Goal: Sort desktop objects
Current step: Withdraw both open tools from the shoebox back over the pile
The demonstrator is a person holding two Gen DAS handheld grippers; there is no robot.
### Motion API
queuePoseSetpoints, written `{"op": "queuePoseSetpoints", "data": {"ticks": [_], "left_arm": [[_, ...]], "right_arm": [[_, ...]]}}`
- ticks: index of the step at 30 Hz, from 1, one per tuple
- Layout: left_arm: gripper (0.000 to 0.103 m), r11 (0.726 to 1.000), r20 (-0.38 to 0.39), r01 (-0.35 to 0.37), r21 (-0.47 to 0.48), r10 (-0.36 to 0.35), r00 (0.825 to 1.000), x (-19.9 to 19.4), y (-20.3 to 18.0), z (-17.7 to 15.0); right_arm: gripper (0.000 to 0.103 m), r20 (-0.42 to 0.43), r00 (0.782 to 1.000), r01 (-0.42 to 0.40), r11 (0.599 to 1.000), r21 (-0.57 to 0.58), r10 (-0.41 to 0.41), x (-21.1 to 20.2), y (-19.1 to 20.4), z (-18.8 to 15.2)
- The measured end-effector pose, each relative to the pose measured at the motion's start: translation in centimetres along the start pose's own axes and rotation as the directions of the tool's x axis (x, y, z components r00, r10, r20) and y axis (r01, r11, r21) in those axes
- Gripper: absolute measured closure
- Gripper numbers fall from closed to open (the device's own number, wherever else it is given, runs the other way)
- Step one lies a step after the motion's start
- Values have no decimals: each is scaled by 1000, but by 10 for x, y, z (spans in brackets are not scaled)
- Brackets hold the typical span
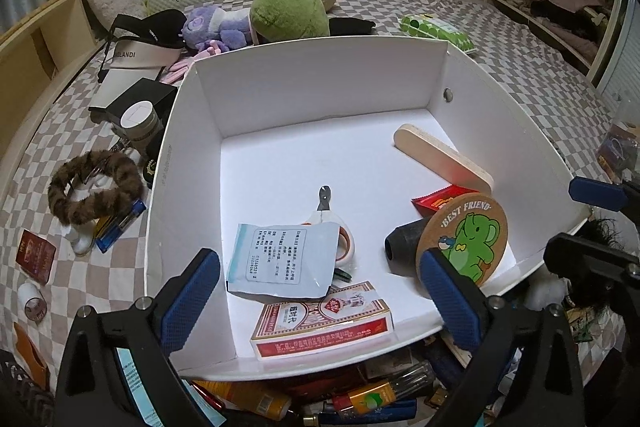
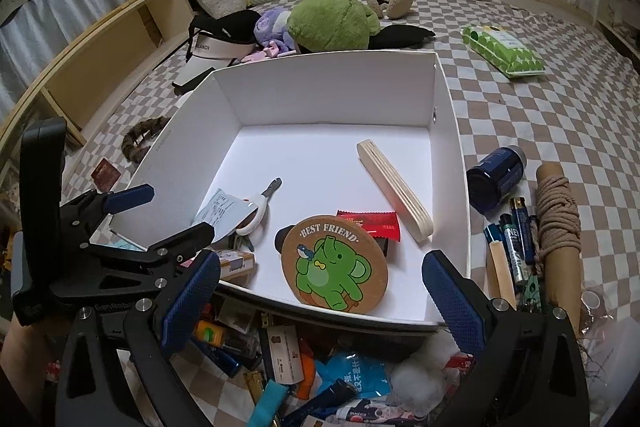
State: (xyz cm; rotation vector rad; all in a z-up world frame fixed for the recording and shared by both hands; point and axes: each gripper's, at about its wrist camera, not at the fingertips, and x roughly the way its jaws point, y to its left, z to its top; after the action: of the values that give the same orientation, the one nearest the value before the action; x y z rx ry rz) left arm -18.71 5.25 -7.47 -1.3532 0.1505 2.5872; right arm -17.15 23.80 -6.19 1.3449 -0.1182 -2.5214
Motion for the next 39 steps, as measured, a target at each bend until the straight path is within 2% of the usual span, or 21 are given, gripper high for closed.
{"op": "queuePoseSetpoints", "data": {"ticks": [18,24,29,35,39], "left_arm": [[2,999,8,-15,42,14,1000,-28,-5,-8],[2,998,54,-30,63,26,998,-50,-1,-17],[2,994,94,-65,89,56,994,-67,1,-26],[2,989,110,-81,124,68,992,-79,3,-38],[0,989,121,-70,127,55,991,-87,4,-47]], "right_arm": [[2,38,999,23,1000,-4,-23,-23,1,-6],[2,65,997,50,999,1,-50,-38,-3,-13],[0,97,995,23,1000,4,-23,-51,-2,-22],[0,149,987,-56,998,0,55,-71,0,-30],[0,182,983,-16,998,-53,26,-80,3,-37]]}}
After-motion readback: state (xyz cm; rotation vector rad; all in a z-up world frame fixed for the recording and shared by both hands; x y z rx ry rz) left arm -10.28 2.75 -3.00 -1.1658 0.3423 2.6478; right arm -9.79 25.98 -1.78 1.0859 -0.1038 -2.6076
